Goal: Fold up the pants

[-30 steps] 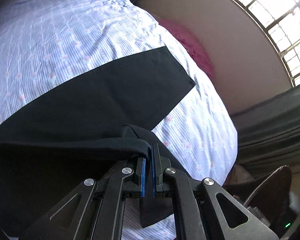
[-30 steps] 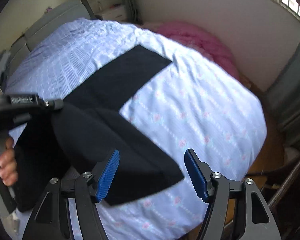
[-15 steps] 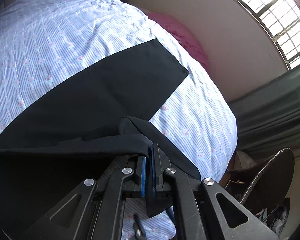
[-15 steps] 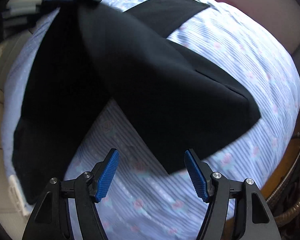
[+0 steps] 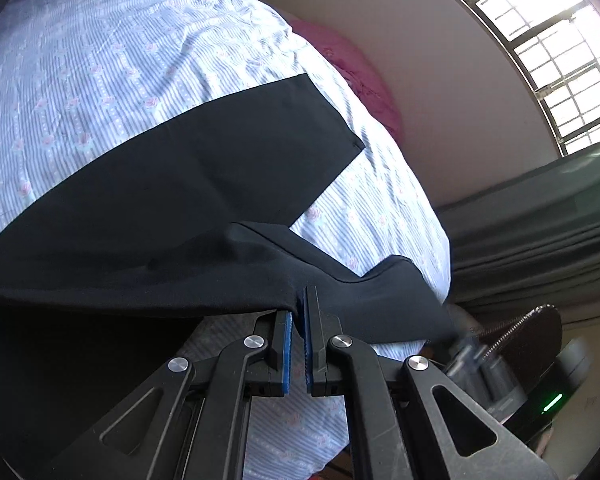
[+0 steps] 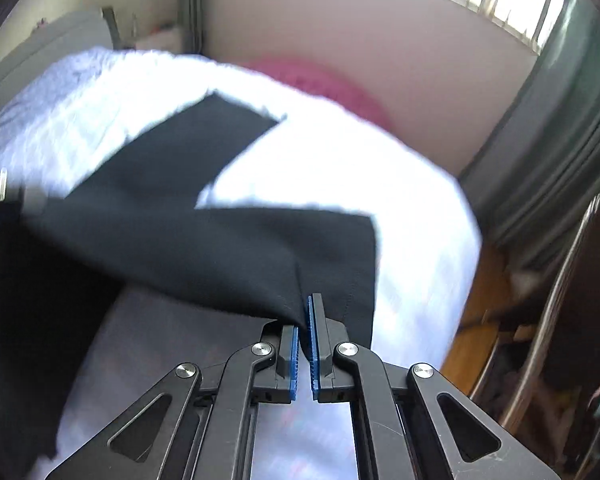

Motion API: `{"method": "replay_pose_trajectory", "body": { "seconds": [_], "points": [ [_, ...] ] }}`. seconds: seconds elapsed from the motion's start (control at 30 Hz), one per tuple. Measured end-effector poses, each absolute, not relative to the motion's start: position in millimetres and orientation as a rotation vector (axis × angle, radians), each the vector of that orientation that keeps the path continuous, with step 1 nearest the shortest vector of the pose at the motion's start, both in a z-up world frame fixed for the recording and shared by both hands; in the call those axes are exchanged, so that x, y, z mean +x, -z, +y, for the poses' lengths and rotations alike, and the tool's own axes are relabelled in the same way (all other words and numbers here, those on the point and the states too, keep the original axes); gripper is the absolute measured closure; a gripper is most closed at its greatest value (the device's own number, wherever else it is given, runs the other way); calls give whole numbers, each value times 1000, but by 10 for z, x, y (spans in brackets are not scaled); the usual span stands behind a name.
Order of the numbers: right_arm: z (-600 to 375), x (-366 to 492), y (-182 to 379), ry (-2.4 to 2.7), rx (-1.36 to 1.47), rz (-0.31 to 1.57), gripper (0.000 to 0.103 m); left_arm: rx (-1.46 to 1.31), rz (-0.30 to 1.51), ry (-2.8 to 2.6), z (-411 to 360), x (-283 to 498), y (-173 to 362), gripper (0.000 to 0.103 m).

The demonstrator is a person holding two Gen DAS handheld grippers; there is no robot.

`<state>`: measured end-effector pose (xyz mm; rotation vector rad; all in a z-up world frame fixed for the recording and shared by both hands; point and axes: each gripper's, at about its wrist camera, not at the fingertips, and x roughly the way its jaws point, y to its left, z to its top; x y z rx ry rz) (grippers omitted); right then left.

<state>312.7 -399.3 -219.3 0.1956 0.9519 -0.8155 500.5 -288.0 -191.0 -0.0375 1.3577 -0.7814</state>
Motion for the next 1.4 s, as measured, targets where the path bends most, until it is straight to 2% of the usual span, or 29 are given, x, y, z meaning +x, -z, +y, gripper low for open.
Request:
{"method": "replay_pose_trajectory", "body": {
  "seconds": [0.1,0.33,0.47,0.53,0.6,0.7,0.83,0.9,0.97,1.0,1.03,1.1,1.23,1.4],
  "points": [
    [-4225,3562,1990,789,106,891,100,-33,1341,763,-3002,5189,1941,96],
    [-4640,4828,1975,620,24,919,100,-64,1333,662,-3305,5861,2074,95],
    [-4863,5486,2070,554,-22,953,100,-141,1387,580,-3319,6266,2117,88],
    [-4955,5820,2133,531,-46,976,100,-204,1408,559,-3229,6330,2109,77],
    [-4946,6152,2259,526,-106,999,100,-179,1373,457,-3081,6344,2047,20],
    [-5024,6500,2372,534,-149,1022,101,-73,1271,405,-2962,6316,1960,20],
    [-5095,6767,2516,527,-135,1075,101,47,1273,368,-2884,6353,2052,20],
    [-5151,6833,2561,522,-101,1079,96,66,1273,354,-2848,6322,2097,20],
    [-5255,6836,2585,536,-80,1098,73,82,1275,345,-2832,6306,2118,20],
    [-5325,6798,2547,565,-79,1071,54,99,1268,355,-2856,6272,2124,20],
    [-5380,6740,2480,593,-76,1041,43,119,1258,367,-2886,6252,2132,20],
    [-5582,6529,2283,629,-23,953,40,178,1221,387,-2978,6164,2122,20],
    [-6027,6031,2114,575,153,901,40,236,1123,408,-3176,6001,2075,20],
    [-6385,5406,2305,420,414,887,45,287,1072,417,-3449,5794,2185,20]
  ]
}}
